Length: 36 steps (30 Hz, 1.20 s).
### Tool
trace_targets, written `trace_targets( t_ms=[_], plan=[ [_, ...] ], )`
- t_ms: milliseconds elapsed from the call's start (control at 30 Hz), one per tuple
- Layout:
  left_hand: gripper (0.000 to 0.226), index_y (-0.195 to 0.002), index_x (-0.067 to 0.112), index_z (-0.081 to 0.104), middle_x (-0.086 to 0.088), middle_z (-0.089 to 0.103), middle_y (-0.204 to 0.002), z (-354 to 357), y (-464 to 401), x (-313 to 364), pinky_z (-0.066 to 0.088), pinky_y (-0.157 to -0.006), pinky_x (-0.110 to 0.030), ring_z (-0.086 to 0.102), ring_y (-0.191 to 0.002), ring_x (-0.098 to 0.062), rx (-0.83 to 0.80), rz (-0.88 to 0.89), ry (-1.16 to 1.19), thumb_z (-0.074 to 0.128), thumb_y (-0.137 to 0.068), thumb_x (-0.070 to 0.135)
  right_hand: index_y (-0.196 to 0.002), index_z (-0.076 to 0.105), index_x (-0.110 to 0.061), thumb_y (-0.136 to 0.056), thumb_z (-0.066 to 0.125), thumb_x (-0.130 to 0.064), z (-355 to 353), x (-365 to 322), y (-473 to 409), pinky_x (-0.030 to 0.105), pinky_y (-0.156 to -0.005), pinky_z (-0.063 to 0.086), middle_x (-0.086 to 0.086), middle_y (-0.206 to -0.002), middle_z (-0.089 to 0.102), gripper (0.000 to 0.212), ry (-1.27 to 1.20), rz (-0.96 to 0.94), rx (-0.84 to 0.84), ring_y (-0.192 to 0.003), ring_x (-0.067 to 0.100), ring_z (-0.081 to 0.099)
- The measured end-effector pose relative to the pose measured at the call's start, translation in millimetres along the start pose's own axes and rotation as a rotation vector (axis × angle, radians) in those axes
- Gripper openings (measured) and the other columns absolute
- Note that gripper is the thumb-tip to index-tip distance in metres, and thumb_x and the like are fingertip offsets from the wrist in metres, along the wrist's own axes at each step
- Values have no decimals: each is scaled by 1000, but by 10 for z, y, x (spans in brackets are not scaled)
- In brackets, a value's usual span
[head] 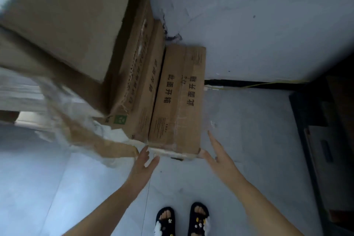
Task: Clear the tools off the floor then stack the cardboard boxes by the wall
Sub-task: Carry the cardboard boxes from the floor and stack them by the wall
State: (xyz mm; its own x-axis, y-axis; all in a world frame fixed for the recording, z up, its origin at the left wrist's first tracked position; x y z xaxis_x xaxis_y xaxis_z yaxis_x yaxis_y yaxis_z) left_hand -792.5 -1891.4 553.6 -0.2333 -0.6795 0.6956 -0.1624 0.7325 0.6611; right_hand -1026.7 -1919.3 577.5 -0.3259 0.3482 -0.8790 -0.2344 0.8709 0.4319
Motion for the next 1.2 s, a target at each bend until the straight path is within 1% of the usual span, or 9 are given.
trace_targets(
  t_ms=[100, 200, 300, 500, 600, 767, 967, 1100, 1200],
  plan=[
    [59, -143, 36, 25, 13, 41, -142, -238, 851, 440, 31, -104, -21, 39, -128, 0, -124, 195, -160, 54, -92, 34, -132, 10, -52, -95, 46, -35, -153, -459, 728, -11, -90, 8, -41, -133, 13, 55, 111, -8, -28, -116, -35, 13],
    [61, -134, 51, 26, 33, 41, -132, -522, 1631, 731, 32, -105, -13, 41, -120, 15, -236, 384, -344, 50, -79, 65, -132, 13, -57, -84, 42, -61, -249, -741, 1458, -6, -97, 7, -33, -140, 17, 56, 251, -9, -48, -128, -21, 16],
    [77, -133, 54, 29, 40, 43, -129, -739, 2213, 857, 28, -97, 1, 38, -122, 19, -271, 517, -485, 38, -65, 89, -126, 14, -63, -65, 26, -92, -303, -889, 2114, -2, -102, 9, -41, -136, 15, 69, 353, -25, -64, -126, -28, 12],
    [67, -131, 65, 24, 42, 40, -132, -859, 2904, 660, 30, -100, -5, 40, -124, 14, -262, 616, -484, 41, -70, 85, -124, 17, -75, -58, 20, -96, -236, -972, 3001, -5, -96, 12, -43, -136, 18, 69, 390, -29, 46, -126, -28, 13],
    [64, -129, 66, 28, 37, 47, -130, -768, 2976, 527, 38, -100, -15, 47, -122, 9, -217, 638, -382, 45, -70, 83, -113, -2, -83, -55, 25, -97, -106, -1005, 3208, -7, -92, 17, -53, -128, 27, 65, 285, -6, 188, -121, -32, 15],
    [64, -121, 70, 35, 38, 51, -124, -630, 2897, 567, 40, -94, -6, 50, -117, 11, -235, 622, -209, 50, -61, 87, -116, 20, -80, -57, 38, -93, 222, -1004, 3409, -4, -91, 25, -53, -127, 30, 62, 89, -27, 508, -119, -25, 33],
    [72, -121, 64, 41, 34, 54, -124, -866, 2517, 808, 41, -92, -6, 51, -117, 9, -508, 696, -292, 54, -54, 89, -118, 35, -72, -58, 46, -90, 945, -994, 3562, 0, -90, 34, -42, -126, 45, 64, -122, 11, 933, -117, -16, 46],
    [83, -119, 54, 54, 29, 60, -119, -1072, 2372, 902, 43, -96, -27, 56, -113, 4, -731, 674, -317, 59, -44, 90, -119, 45, -64, -69, 60, -60, 1749, -1022, 3670, 2, -92, 35, -35, -123, 53, 53, -226, 72, 1243, -119, -11, 48],
    [90, -120, 48, 56, 30, 61, -117, -1114, 2395, 840, 42, -97, -30, 57, -111, 6, -906, 672, -409, 61, -40, 90, -125, 45, -56, -68, 57, -63, 2378, -1067, 3851, 3, -95, 34, -40, -128, 46, 59, -276, 180, 1373, -121, -17, 41]
  ],
)
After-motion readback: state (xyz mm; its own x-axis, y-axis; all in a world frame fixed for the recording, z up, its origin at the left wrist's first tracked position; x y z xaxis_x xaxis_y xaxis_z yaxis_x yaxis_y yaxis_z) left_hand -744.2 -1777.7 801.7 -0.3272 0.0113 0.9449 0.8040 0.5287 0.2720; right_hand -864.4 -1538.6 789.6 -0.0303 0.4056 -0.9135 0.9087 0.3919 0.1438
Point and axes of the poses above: each hand's wrist, its own y-axis away from the middle knuckle, its own z-axis out of the palm, x = y × z, the point moved 1 cm from there along -y, towards the middle knuckle
